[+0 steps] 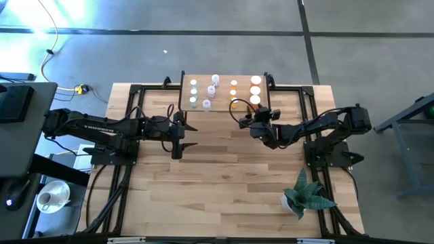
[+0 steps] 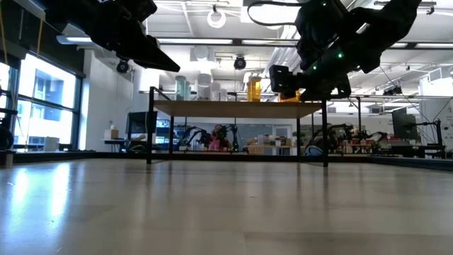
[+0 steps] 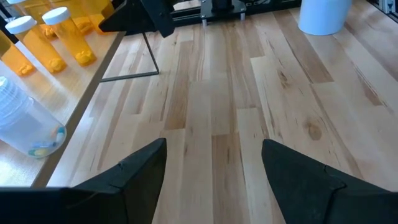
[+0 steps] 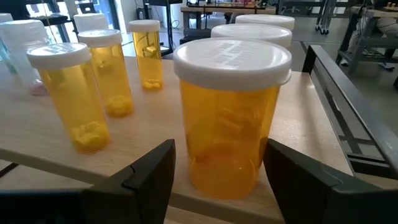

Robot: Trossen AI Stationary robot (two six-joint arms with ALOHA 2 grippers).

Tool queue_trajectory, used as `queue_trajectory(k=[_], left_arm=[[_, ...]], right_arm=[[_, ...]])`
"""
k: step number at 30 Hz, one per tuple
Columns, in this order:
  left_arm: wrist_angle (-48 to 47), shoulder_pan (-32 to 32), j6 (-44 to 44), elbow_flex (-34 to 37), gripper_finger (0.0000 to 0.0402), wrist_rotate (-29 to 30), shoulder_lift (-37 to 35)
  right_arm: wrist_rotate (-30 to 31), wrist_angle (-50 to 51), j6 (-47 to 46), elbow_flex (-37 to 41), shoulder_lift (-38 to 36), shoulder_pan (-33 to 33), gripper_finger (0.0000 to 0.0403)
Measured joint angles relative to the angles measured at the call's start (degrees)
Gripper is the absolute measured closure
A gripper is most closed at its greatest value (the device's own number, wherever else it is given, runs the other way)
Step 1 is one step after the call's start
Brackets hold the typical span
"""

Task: Pick and place medicine bottles onto shelf by color
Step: Put the large orange pill bottle on the shelf aligned with the other large orange pill bottles

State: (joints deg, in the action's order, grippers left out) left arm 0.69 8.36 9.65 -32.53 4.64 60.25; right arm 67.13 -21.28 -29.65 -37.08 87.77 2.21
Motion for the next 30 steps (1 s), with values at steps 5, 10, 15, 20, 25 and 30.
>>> queue_trajectory(k=[5, 10, 15, 20, 25, 30], left_arm=[[0.0, 0.0, 0.0, 0.0, 0.0147, 0.0, 0.0], [0.0, 0.0, 0.0, 0.0, 0.0147, 0.0, 0.0], [0.0, 0.0, -1.5, 0.0, 0.0147, 0.0, 0.0], [-0.5, 0.0, -1.5, 0.0, 0.0147, 0.0, 0.0], [-0.7, 0.0, -1.5, 0.0, 0.0147, 0.0, 0.0], [-0.8, 0.0, -1.5, 0.0, 0.0147, 0.0, 0.0]], right_arm=[[0.1, -0.2, -0.1, 0.0, -0.1, -1.0, 0.0171], [0.9, -0.3, 0.1, 0.0, -1.9, -1.7, 0.0171], [1.7, 1.4, 1.6, 0.0, -4.6, -1.9, 0.0171], [1.7, 2.5, 1.4, -0.1, -5.8, -1.9, 0.0171], [-0.6, 2.6, 1.1, -0.1, -5.8, -1.9, 0.0171], [-0.8, 1.3, 1.5, -0.1, -5.8, -2.9, 0.0171]])
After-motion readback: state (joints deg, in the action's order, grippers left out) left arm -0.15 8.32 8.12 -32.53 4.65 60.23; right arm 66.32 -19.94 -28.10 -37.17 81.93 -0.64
